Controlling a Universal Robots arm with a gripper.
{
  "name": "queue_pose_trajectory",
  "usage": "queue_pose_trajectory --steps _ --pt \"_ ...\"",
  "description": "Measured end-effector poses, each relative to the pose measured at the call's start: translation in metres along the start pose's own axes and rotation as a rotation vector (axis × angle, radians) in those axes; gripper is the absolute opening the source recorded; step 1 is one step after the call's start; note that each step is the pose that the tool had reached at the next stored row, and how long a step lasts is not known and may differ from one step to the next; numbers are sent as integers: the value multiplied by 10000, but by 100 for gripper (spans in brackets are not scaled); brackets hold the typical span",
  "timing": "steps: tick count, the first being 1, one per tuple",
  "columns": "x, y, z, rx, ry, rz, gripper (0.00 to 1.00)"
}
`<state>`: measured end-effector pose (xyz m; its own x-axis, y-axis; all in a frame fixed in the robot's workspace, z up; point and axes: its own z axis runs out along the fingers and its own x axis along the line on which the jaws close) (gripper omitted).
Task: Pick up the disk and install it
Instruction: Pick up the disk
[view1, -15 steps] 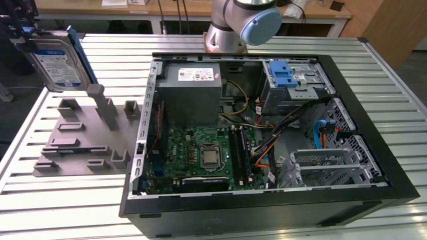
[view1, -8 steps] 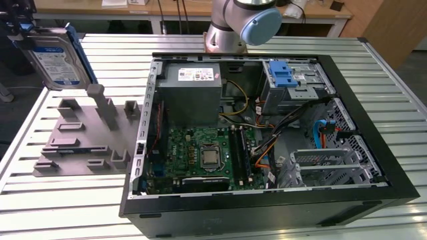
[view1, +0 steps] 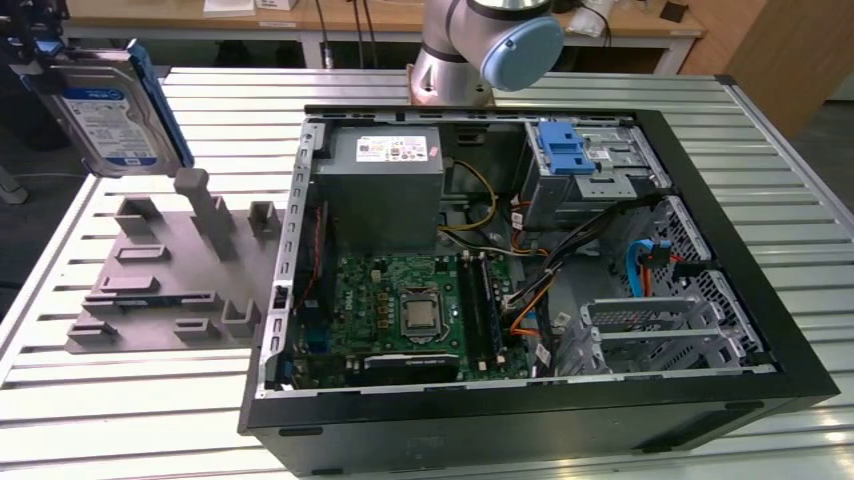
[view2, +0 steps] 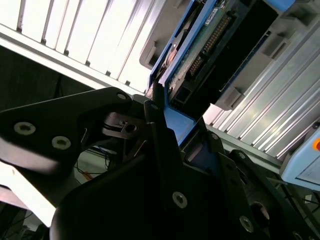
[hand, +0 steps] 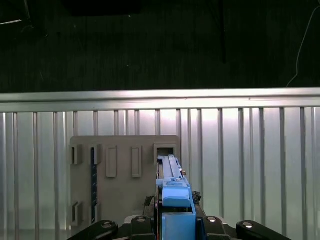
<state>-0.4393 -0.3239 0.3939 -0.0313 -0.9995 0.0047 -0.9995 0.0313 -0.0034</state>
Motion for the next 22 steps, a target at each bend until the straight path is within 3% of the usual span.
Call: queue_pose_trajectory --steps 22 --pt "1 0 -130 -1 -10 0 36"
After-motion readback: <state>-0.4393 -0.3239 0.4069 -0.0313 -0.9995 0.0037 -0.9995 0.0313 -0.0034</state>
